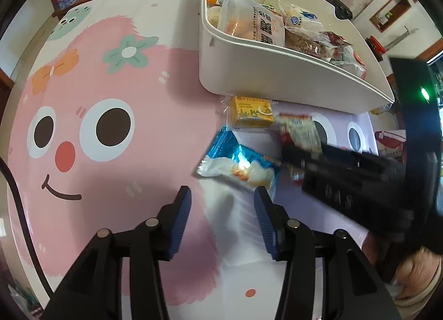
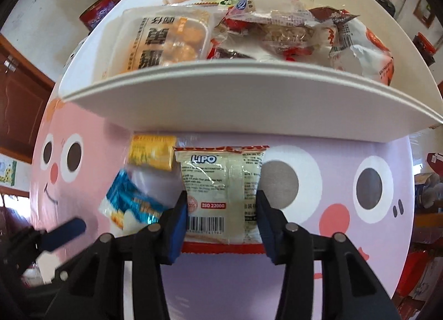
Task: Organize snacks
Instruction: 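Grasp the blue-white wafer with the left gripper while the right grasps the LIPO biscuit pack, then carry the wafer and LIPO pack over the tray and release both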
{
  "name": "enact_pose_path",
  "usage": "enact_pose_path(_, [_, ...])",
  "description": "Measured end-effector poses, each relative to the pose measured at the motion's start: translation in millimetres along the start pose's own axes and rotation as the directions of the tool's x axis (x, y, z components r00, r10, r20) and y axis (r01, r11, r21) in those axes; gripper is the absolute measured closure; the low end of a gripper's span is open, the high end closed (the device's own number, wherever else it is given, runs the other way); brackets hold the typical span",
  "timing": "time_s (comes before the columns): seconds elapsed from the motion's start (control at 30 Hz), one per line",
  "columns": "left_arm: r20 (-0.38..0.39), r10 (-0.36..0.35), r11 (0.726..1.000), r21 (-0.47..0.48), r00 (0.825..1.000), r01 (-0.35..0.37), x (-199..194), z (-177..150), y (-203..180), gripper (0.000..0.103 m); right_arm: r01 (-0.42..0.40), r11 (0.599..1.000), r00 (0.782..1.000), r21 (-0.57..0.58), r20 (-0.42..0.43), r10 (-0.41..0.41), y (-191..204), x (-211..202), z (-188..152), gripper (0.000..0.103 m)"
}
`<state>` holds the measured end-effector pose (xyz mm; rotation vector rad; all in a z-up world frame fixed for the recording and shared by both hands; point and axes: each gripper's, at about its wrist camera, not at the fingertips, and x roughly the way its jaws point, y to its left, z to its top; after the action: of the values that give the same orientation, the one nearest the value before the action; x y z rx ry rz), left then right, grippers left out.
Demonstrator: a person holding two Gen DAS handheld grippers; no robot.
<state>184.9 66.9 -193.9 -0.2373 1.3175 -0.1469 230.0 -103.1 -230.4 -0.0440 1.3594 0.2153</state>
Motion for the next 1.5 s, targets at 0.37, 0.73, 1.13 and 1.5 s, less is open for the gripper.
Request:
enact_pose_path(0.37, [-0.067,-0.036,0.985,-0.173,0.997,0.024,14.8,10.4,13.8,0.054,-0.123,0.992,0.992,-0.009,-0.023,0.123,1.5,-1.8,-26.9,0.057])
enact_pose_path(0.73, [-0.122,0.019,0.969,-0.241,0.992,-0.049,37.5,34.9,-17.0,0.05,-0.119,0.993,0.993,0.008,0.03,0.118,-4.3,-21.3,-32.5,0.057])
enact_pose_path(1.13, [-0.131,0.11,0.987,-0.101,0.985,-0.124,33.5,22.6,-48.0,0.074,-0.115,0.993,0.992,0.026,0.052,0.113,-19.1,-34.3,-36.0,0.057])
enact_pose_path(1.5, [0.009,0.142,0.99,0.011,0.99,-0.142,-52.3,20.1,-78.2,0.074,-0.107,0.993,0.989,-0.041,0.096,0.111,-13.2,-87.9,-44.7,0.057])
